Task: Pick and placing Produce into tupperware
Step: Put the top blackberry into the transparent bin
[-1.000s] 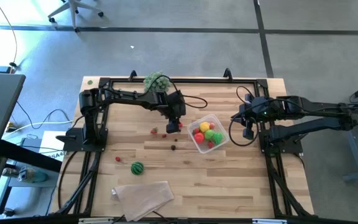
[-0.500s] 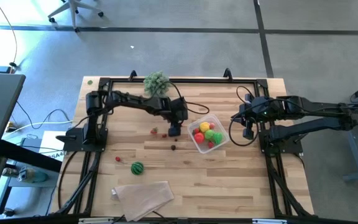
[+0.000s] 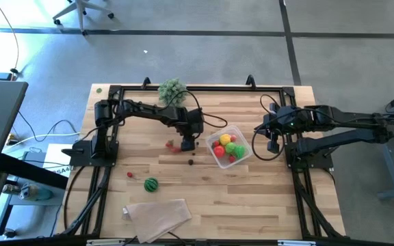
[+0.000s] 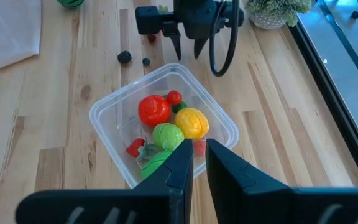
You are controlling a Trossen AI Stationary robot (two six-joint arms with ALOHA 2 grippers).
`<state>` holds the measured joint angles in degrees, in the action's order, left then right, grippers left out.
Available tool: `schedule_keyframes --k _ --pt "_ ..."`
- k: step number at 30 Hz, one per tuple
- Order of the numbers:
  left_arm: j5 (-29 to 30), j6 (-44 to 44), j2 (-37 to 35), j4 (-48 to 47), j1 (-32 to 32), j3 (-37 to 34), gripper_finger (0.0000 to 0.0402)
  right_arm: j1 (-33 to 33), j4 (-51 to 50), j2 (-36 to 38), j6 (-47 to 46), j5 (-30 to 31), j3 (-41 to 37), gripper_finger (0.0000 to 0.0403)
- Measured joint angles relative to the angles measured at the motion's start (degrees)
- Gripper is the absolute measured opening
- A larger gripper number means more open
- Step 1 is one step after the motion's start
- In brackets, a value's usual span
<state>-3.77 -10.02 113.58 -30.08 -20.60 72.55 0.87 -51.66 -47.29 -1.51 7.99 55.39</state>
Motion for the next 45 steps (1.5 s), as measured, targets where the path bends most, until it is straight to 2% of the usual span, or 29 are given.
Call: schedule_keyframes --k 8,12,18,25,41,45 --pt "-1.1 -1.4 0.0 -2.5 0.0 0.0 0.0154 0.0 0.0 0.0 0.0 0.0 0.0 0.0034" --pt "-5.3 -3.6 0.0 -5.0 0.6 0.1 0.0154 0.0 0.0 0.0 0.0 0.0 0.0 0.0034" --pt "-6.3 -6.7 0.0 -1.6 2.9 0.1 0.0154 0.0 0.0 0.0 0.0 0.0 0.0 0.0034" --pt "-2.8 -8.9 0.0 3.0 3.9 0.1 0.0154 0.0 0.0 0.0 0.0 0.0 0.0 0.0034" --pt "-2.2 -7.7 0.7 3.9 3.8 0.0 0.0154 0.0 0.0 0.0 0.0 0.0 0.0 0.0034" --pt "0.0 -7.5 1.8 4.8 3.8 0.1 0.0154 0.0 0.0 0.0 0.0 0.0 0.0 0.0034"
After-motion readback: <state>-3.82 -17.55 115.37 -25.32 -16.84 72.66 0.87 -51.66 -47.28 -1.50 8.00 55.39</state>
